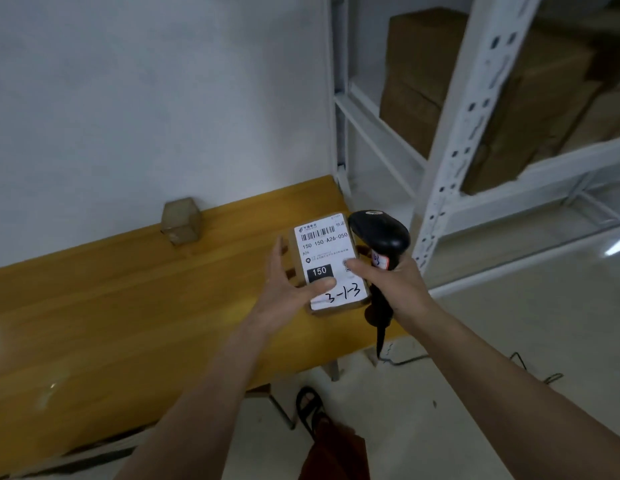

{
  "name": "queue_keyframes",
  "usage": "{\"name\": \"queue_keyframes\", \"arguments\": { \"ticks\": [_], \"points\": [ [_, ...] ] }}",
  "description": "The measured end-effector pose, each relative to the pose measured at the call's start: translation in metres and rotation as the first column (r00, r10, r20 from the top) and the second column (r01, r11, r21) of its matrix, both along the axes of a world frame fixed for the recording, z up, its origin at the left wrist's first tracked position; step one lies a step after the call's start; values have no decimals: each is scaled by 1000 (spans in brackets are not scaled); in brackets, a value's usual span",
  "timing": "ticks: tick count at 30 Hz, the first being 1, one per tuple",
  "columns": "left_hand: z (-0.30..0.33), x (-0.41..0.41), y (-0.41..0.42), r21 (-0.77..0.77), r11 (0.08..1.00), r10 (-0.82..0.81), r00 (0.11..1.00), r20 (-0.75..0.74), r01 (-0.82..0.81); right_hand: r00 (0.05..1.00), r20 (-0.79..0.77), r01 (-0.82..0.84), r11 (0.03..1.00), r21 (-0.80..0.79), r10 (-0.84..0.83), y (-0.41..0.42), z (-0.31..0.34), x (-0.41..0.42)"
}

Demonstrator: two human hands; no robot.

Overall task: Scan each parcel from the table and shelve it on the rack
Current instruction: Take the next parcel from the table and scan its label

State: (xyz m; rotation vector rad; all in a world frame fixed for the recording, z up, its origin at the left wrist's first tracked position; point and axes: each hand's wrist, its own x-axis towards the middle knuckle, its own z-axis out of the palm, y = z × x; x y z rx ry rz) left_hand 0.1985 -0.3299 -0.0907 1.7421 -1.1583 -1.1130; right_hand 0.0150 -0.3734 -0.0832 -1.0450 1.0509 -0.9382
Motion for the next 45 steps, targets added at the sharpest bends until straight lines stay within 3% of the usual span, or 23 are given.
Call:
{"name": "queue_keyframes", "arguments": {
  "ticks": [5, 9, 15, 20, 28, 37, 45],
  "points": [
    [-1, -57, 28, 99, 970, -198, 960, -198, 220, 998, 4, 63, 997, -43, -63, 35, 8, -58],
    [3, -107, 33, 95, 932, -322, 919, -229, 351, 984, -39, 174, 983, -61, -176, 61, 5, -110],
    [6, -185, 25, 84, 927, -336, 910, -243, 364, 891, -88, 434, 893, -123, -445, 86, 12, -184],
    [14, -237, 6, 66, 940, -310, 921, -236, 334, 810, -141, 561, 822, -97, -570, 92, 20, -236],
    [27, -313, -47, 15, 922, -373, 900, -224, 386, 773, -179, 598, 793, -116, -609, 68, 31, -305],
    [25, -411, -142, 41, 896, -412, 863, -291, 441, 802, -210, 543, 829, -136, -560, -11, 36, -398],
    [58, -488, -237, -101, 873, -484, 817, -314, 478, 804, -122, 545, 802, -243, -583, -97, 75, -475]
  ]
}}
